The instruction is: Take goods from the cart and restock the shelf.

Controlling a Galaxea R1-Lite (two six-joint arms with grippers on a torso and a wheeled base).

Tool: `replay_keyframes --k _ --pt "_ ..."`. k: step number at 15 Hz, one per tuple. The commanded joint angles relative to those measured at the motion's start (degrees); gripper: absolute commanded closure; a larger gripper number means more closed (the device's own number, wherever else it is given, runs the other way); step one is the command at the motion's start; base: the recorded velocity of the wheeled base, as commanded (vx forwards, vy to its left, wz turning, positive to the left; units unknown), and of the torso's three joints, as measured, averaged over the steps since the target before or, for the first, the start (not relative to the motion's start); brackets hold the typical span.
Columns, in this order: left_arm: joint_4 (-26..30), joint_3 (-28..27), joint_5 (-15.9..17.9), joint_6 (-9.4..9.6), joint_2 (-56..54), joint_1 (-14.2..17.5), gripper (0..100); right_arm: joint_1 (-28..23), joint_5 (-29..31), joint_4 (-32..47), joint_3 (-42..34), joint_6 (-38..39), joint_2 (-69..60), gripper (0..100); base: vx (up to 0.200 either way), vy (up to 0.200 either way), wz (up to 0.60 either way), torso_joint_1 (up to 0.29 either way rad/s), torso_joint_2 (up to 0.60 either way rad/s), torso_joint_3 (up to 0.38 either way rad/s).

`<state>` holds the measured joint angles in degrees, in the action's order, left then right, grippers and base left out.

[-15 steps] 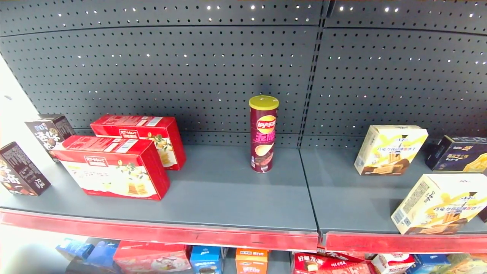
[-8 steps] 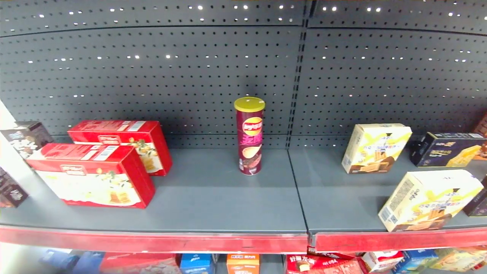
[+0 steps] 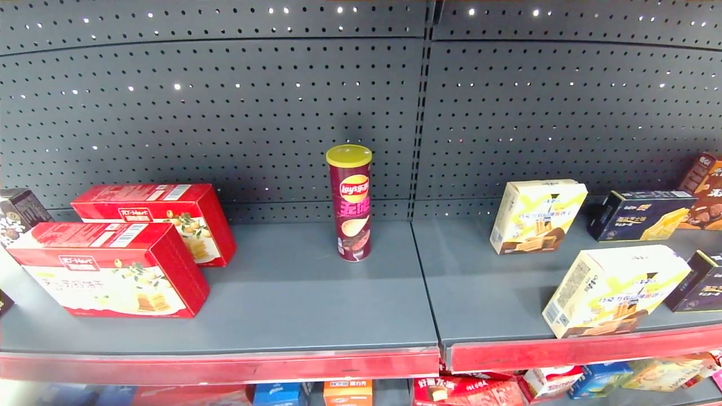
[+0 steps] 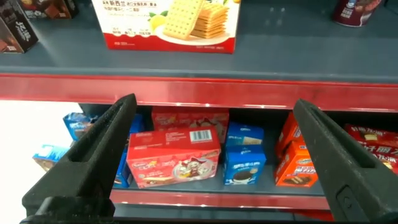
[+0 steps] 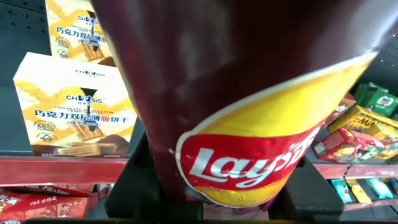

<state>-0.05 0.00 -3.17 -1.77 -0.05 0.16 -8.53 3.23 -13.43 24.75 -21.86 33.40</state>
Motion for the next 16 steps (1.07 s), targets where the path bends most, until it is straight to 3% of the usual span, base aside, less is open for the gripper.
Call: replay_keyframes --k 1,12,14,15,16 --pt "0.0 0.0 -0.1 0.01 0.0 0.0 0 0.0 0.0 0.0 0.0 0.0 -0.4 100 0.2 0.0 0.0 0.002 -0.01 0.002" --pt "0.0 0.0 0.1 0.1 0.0 0.0 0 -0.1 0.9 0.1 3.3 0.2 -1.5 100 0.018 0.0 0.0 -0.001 0.0 0.0" --pt "0.0 0.0 0.4 0.45 0.0 0.0 0 -0.1 4.8 0.6 6.5 0.1 -3.9 100 0.0 0.0 0.0 0.0 0.0 0.0" --pt "0.0 -0.1 1.5 3.88 0.0 0.0 0 -0.1 6.3 0.6 8.2 0.0 -4.4 100 0.0 0.0 0.0 0.0 0.0 0.0" --pt "0.1 -0.2 3.6 6.07 0.0 0.0 0 -0.4 7.8 0.7 10.4 -0.1 -4.3 100 0.0 0.0 0.0 0.0 0.0 0.0"
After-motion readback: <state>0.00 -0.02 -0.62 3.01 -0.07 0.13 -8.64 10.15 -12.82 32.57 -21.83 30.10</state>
